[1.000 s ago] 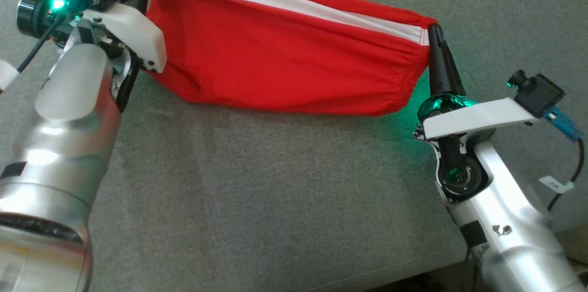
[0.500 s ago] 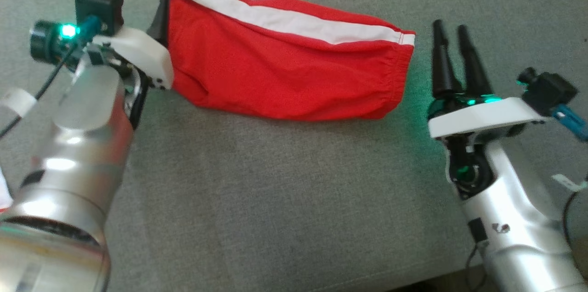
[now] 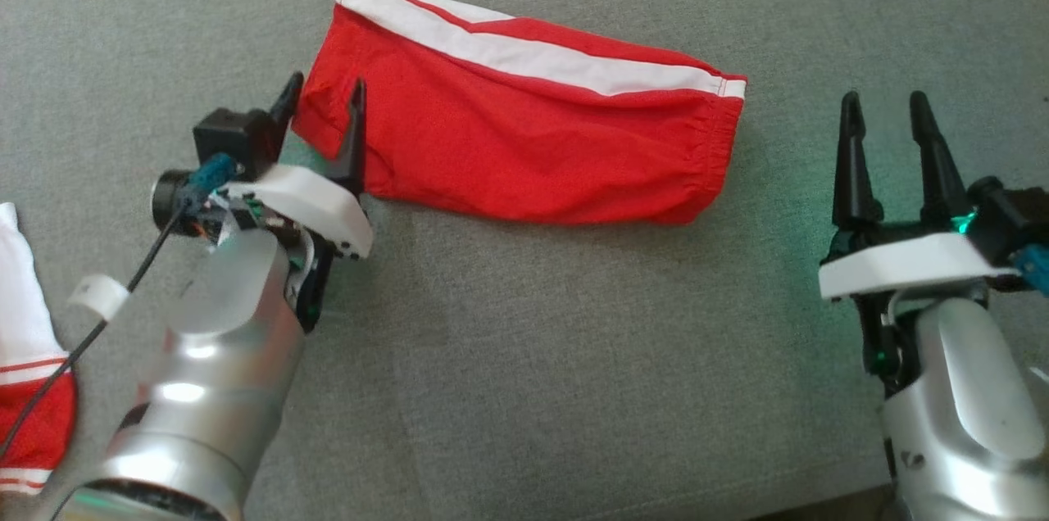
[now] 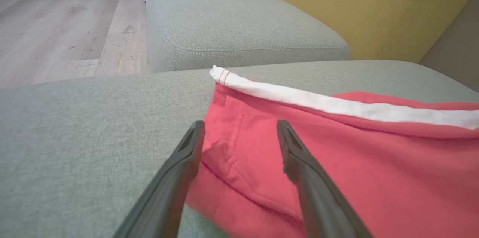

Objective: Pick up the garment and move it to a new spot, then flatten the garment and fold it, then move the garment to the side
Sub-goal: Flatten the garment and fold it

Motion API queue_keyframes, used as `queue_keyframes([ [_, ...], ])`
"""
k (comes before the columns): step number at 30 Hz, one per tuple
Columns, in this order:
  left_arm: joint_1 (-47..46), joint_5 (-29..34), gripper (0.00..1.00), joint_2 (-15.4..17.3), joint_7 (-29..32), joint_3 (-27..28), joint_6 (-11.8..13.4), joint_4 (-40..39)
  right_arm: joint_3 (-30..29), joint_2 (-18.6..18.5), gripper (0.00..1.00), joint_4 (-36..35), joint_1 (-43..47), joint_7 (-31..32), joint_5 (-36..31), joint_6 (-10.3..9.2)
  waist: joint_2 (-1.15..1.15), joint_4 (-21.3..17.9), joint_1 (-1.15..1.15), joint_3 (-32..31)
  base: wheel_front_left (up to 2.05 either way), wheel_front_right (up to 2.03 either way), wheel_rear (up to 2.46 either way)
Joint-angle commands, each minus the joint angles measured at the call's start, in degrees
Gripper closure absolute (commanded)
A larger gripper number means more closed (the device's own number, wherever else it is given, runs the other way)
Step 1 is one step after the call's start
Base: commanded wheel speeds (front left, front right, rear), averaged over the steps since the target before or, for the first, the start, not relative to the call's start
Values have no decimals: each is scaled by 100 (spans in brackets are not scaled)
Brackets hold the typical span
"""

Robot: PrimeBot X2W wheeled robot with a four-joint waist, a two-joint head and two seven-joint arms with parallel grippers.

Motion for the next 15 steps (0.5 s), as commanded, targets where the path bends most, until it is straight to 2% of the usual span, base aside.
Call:
queue_keyframes([
  [1, -93, -22, 0, 116, -53, 200, -34, -157, 73, 55, 0, -203, 67, -37, -103, -4, 0, -8, 1, 3, 0, 0, 0],
  [4, -17, 38, 0, 113, -54, 216, -3, -94, -46, 82, 0, -166, 154, -37, -132, -4, 0, -42, 1, 4, 0, 0, 0],
  [11, 33, 304, 0, 188, -54, 159, 440, 441, -53, 110, 0, -125, 229, -37, -203, -4, 0, -163, 1, 16, 0, 0, 0],
  [15, -18, 273, 0, 144, -54, 182, 589, 819, -38, 117, 0, -125, 224, -37, -256, -4, 0, -199, 1, 47, 0, 0, 0],
])
